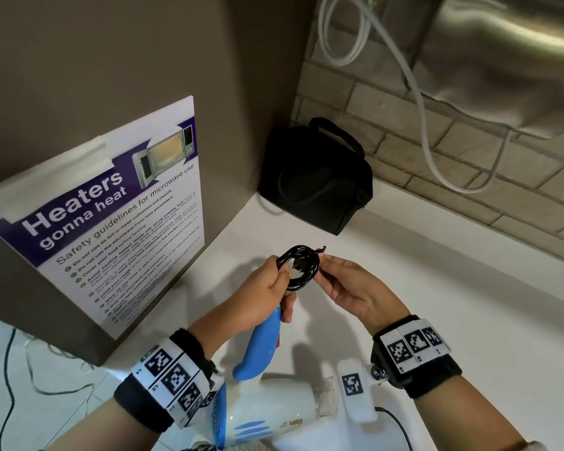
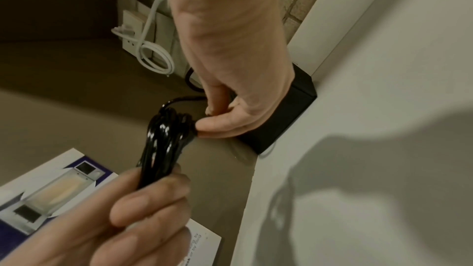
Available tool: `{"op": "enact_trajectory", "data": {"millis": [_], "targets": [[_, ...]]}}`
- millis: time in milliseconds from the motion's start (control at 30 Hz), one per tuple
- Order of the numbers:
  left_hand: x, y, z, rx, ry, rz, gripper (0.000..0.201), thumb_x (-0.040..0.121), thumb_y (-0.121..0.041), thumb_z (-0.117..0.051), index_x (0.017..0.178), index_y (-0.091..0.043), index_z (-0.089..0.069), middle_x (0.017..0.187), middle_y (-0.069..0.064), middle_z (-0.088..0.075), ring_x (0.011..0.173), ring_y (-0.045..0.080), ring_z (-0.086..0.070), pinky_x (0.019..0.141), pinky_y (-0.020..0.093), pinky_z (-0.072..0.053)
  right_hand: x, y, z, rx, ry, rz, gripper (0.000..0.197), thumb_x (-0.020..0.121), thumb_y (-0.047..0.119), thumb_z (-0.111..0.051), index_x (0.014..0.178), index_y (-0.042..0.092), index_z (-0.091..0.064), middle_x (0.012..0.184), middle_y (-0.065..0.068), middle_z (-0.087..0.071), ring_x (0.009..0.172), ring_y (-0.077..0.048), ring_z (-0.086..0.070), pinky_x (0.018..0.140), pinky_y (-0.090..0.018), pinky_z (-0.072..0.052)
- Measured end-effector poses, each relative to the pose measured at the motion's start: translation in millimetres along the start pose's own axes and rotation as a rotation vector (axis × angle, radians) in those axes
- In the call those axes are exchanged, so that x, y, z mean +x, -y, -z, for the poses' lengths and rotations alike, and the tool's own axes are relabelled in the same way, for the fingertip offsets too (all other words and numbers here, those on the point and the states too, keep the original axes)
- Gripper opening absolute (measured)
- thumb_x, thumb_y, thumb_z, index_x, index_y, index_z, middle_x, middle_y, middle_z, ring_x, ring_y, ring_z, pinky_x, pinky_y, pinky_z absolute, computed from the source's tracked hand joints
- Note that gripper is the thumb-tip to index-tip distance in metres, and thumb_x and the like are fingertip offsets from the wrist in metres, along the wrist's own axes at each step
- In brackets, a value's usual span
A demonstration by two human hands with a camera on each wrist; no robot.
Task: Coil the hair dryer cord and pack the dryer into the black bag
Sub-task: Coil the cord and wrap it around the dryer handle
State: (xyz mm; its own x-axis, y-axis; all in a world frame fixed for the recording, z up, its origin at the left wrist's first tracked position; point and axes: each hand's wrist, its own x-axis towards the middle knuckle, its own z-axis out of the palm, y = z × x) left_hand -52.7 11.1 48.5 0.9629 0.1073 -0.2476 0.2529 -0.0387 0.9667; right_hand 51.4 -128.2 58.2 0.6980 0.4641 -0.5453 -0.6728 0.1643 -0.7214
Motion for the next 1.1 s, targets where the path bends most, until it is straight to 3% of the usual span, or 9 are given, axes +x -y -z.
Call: {"op": "enact_trajectory", "data": {"millis": [133, 267, 433, 567, 733, 900, 1033, 1100], "targets": [[-2, -3, 0, 0.044, 0.004, -0.008, 0.016, 0.102, -0.017, -0.030, 0.089, -0.012, -0.039, 0.063, 0.012, -0.054, 0.052, 0.024, -0.057, 0.053, 0.029, -0.049, -4, -4, -7, -0.059, 0.039, -0.032, 0.017, 0.094, -0.001, -0.050, 0.091, -0.001, -0.067, 0.071, -0.006, -0.073, 0.064, -0.009, -0.070, 0.056, -0.016, -0.056], [-2, -2, 1, 0.091, -0.015, -0.020, 0.013, 0.100, -0.013, -0.031, 0.090, -0.011, -0.039, 0.061, 0.010, -0.056, 0.055, 0.026, -0.060, 0.055, 0.030, -0.050, -9, -2, -8, -0.117, 0.086, -0.096, 0.016, 0.093, 0.006, -0.053, 0.088, 0.004, -0.068, 0.066, -0.004, -0.071, 0.055, -0.007, -0.066, 0.057, -0.018, -0.057], [-3, -3, -5, 0.122, -0.015, -0.051, 0.014, 0.099, -0.010, -0.032, 0.087, -0.014, -0.038, 0.059, 0.007, -0.056, 0.051, 0.025, -0.059, 0.051, 0.028, -0.047, -13, -3, -10, -0.147, 0.089, -0.107, 0.031, 0.092, 0.004, -0.054, 0.064, 0.010, -0.066, 0.052, 0.000, -0.059, 0.045, -0.007, -0.053, 0.060, -0.021, -0.053], [-6, -6, -8, 0.118, -0.041, -0.069, 0.009, 0.098, -0.008, -0.032, 0.095, -0.006, -0.040, 0.059, 0.010, -0.057, 0.047, 0.021, -0.057, 0.046, 0.023, -0.045, -16, -3, -10, -0.123, 0.077, -0.112, 0.026, 0.091, 0.005, -0.054, 0.068, 0.006, -0.064, 0.051, -0.003, -0.057, 0.044, -0.009, -0.053, 0.058, -0.022, -0.055], [-8, -6, -14, 0.147, -0.083, -0.097, 0.013, 0.100, -0.013, -0.031, 0.098, -0.003, -0.040, 0.056, 0.008, -0.057, 0.044, 0.018, -0.054, 0.046, 0.025, -0.047, -15, -5, -5, -0.215, 0.017, -0.060, 0.021, 0.091, 0.008, -0.054, 0.075, 0.006, -0.068, 0.066, -0.008, -0.048, 0.054, -0.012, -0.049, 0.060, -0.022, -0.057], [-7, -5, -14, 0.210, -0.127, -0.115, 0.007, 0.097, -0.006, -0.034, 0.097, -0.005, -0.040, 0.055, 0.006, -0.058, 0.044, 0.019, -0.055, 0.046, 0.023, -0.047, -20, -4, -1, -0.273, 0.151, 0.019, 0.019, 0.093, 0.007, -0.051, 0.090, 0.007, -0.070, 0.088, -0.012, -0.067, 0.080, -0.017, -0.064, 0.075, -0.023, -0.057], [-5, -4, -13, 0.201, -0.122, -0.089, 0.009, 0.094, 0.001, -0.035, 0.096, -0.007, -0.039, 0.058, 0.007, -0.059, 0.045, 0.019, -0.057, 0.047, 0.024, -0.049, -25, -3, 1, -0.275, 0.227, 0.025, 0.024, 0.096, 0.019, -0.052, 0.085, 0.017, -0.074, 0.107, -0.017, -0.045, 0.096, -0.024, -0.042, 0.079, -0.022, -0.054], [-5, -4, -15, 0.216, -0.125, -0.088, 0.011, 0.093, 0.001, -0.036, 0.093, -0.009, -0.039, 0.061, 0.011, -0.059, 0.047, 0.022, -0.058, 0.050, 0.029, -0.051, -28, -2, 0, -0.258, 0.220, 0.017, 0.023, 0.095, 0.023, -0.052, 0.090, 0.016, -0.073, 0.110, -0.017, -0.045, 0.097, -0.024, -0.040, 0.078, -0.023, -0.053]]}}
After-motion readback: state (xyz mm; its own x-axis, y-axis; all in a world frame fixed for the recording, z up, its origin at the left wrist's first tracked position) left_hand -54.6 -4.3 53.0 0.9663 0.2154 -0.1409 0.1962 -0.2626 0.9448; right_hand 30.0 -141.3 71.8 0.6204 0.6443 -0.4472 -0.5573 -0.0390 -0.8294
